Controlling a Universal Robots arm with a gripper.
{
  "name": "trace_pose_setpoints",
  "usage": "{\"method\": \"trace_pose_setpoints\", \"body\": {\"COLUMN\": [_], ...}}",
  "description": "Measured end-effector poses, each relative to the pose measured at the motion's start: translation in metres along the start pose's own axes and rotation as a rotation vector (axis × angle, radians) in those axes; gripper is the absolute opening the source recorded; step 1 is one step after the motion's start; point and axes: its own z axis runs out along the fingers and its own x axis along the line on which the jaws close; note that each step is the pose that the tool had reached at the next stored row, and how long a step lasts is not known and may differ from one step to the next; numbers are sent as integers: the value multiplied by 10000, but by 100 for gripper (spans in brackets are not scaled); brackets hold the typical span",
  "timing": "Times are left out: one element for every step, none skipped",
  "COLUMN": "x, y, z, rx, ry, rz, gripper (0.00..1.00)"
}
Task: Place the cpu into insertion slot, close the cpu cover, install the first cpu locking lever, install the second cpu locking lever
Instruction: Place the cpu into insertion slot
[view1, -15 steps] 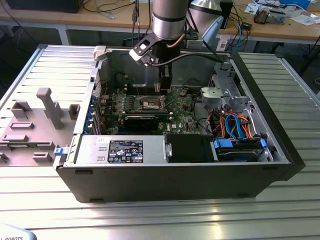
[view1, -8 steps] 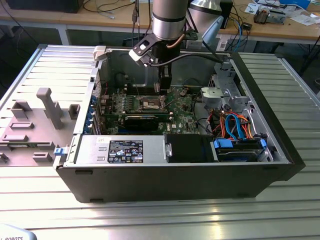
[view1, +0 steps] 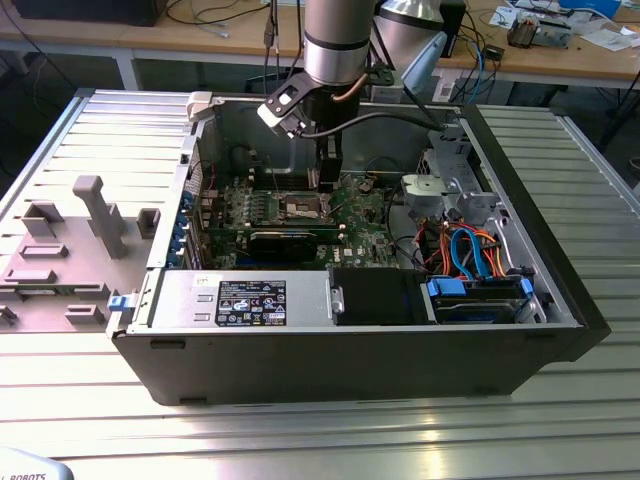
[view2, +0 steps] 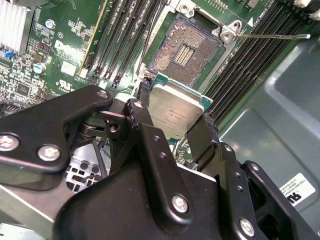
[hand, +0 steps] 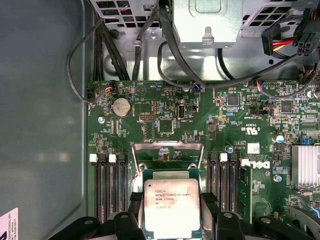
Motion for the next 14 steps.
{"method": "trace_pose_setpoints", "body": {"x": [0, 0, 0, 0, 0, 0, 0, 0, 0, 0, 0, 0, 0, 0], "y": [0, 0, 0, 0, 0, 0, 0, -1, -1, -6, -20, -28, -41, -49], "z": [1, 1, 2, 2, 3, 4, 4, 8, 9, 11, 14, 16, 19, 23], "rx": [0, 0, 0, 0, 0, 0, 0, -1, 0, -1, 0, 0, 0, -1], "ry": [0, 0, 0, 0, 0, 0, 0, 2, 0, 0, 0, 0, 1, 1], "rz": [0, 0, 0, 0, 0, 0, 0, 0, 0, 3, 1, 1, 0, 0], "gripper": [54, 54, 54, 54, 54, 54, 54, 54, 54, 54, 54, 54, 54, 54]}}
